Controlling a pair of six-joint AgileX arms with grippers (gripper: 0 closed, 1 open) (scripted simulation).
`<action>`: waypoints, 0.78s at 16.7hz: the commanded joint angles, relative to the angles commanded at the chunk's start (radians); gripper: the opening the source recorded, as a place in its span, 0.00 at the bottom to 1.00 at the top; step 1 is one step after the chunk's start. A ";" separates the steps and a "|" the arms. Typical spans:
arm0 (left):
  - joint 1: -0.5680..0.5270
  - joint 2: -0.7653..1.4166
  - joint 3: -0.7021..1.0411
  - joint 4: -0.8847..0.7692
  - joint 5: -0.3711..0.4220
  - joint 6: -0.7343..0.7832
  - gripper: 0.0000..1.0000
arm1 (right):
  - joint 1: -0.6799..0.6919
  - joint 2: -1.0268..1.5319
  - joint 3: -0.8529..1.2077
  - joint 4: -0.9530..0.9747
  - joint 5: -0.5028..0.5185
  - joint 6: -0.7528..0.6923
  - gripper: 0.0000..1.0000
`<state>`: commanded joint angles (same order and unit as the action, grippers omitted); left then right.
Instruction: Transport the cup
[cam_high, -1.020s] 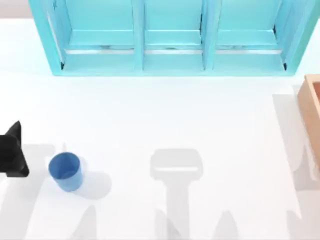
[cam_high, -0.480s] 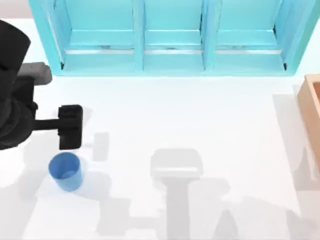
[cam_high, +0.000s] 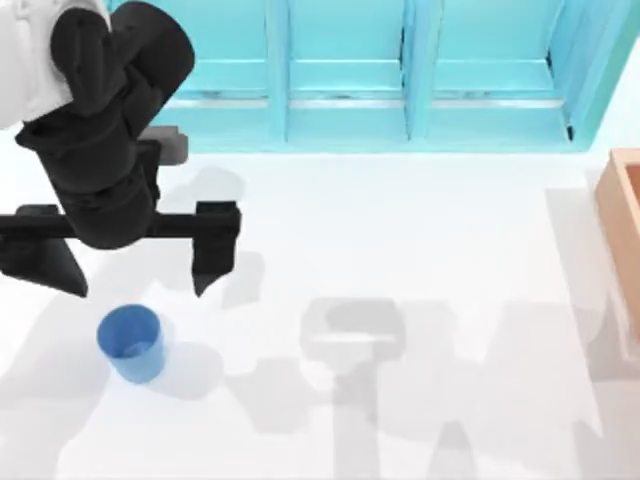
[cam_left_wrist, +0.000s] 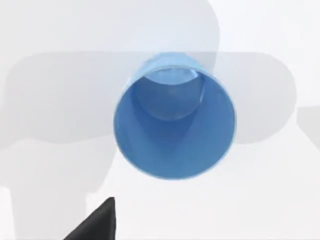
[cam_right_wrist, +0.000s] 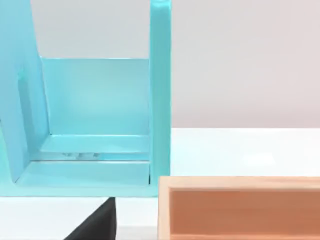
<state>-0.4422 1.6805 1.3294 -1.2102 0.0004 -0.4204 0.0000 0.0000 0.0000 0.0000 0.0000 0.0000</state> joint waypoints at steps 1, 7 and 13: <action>-0.003 0.011 0.011 -0.008 0.000 -0.003 1.00 | 0.000 0.000 0.000 0.000 0.000 0.000 1.00; 0.001 0.010 0.007 -0.004 0.000 -0.002 1.00 | 0.000 0.000 0.000 0.000 0.000 0.000 1.00; 0.000 0.074 -0.146 0.217 0.000 0.002 1.00 | 0.000 0.000 0.000 0.000 0.000 0.000 1.00</action>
<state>-0.4418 1.7540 1.1835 -0.9932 0.0002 -0.4188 0.0000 0.0000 0.0000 0.0000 0.0000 0.0000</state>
